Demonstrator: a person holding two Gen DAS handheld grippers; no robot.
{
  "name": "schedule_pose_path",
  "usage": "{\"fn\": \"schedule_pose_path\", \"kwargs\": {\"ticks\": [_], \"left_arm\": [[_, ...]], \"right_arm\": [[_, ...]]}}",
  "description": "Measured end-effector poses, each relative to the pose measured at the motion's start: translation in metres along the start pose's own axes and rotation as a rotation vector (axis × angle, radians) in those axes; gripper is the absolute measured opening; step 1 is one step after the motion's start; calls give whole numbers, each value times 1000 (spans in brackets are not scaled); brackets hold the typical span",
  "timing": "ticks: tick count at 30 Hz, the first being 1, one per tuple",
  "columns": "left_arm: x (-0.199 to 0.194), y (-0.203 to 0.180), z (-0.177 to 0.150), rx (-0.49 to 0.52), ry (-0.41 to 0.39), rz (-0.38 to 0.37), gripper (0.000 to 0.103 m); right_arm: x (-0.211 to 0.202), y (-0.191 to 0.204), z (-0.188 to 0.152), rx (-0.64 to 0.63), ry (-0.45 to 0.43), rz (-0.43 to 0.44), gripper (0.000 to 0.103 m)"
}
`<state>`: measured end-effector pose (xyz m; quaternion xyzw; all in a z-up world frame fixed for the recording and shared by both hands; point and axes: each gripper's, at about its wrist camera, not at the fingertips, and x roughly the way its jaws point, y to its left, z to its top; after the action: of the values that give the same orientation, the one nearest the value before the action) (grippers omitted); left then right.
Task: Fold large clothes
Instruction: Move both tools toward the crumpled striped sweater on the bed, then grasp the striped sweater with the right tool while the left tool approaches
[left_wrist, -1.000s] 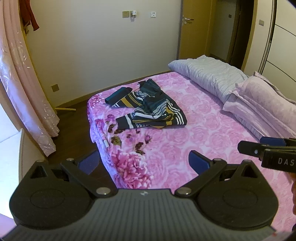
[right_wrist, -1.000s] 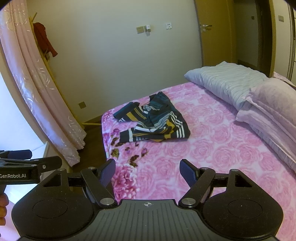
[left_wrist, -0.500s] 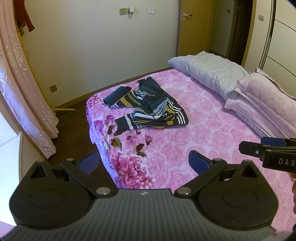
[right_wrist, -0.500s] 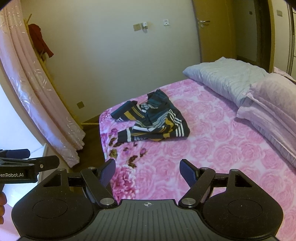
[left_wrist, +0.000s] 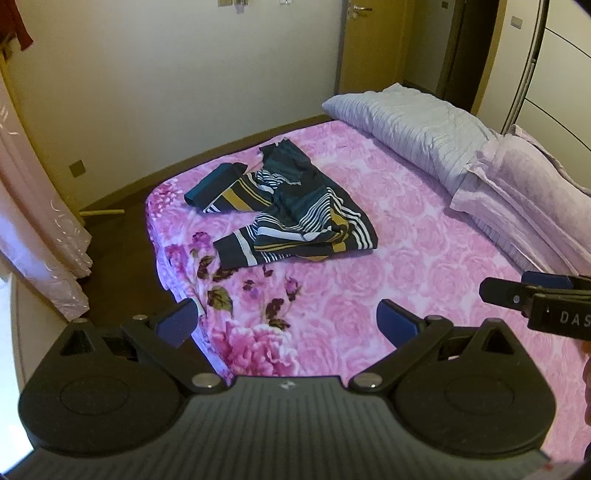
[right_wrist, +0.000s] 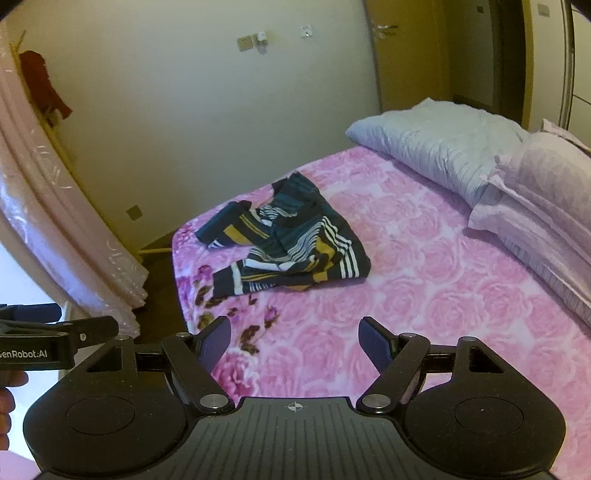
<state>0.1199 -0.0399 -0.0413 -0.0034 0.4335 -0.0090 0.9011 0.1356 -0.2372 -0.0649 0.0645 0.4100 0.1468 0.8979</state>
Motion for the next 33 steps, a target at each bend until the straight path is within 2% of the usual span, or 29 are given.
{"fn": "schedule_pose_path", "kwargs": {"ticks": [10, 16, 25, 29, 33], "left_arm": [[93, 48, 45, 19, 63, -50, 102], [165, 74, 66, 17, 136, -54, 100], [270, 103, 99, 44, 204, -65, 94], [317, 112, 113, 42, 235, -72, 92], [357, 118, 123, 49, 264, -64, 92]], "right_arm": [[96, 9, 39, 41, 58, -24, 73], [165, -8, 54, 207, 160, 28, 73], [270, -35, 76, 319, 215, -52, 73], [317, -39, 75, 337, 240, -96, 73], [359, -47, 70, 394, 247, -103, 73]]}}
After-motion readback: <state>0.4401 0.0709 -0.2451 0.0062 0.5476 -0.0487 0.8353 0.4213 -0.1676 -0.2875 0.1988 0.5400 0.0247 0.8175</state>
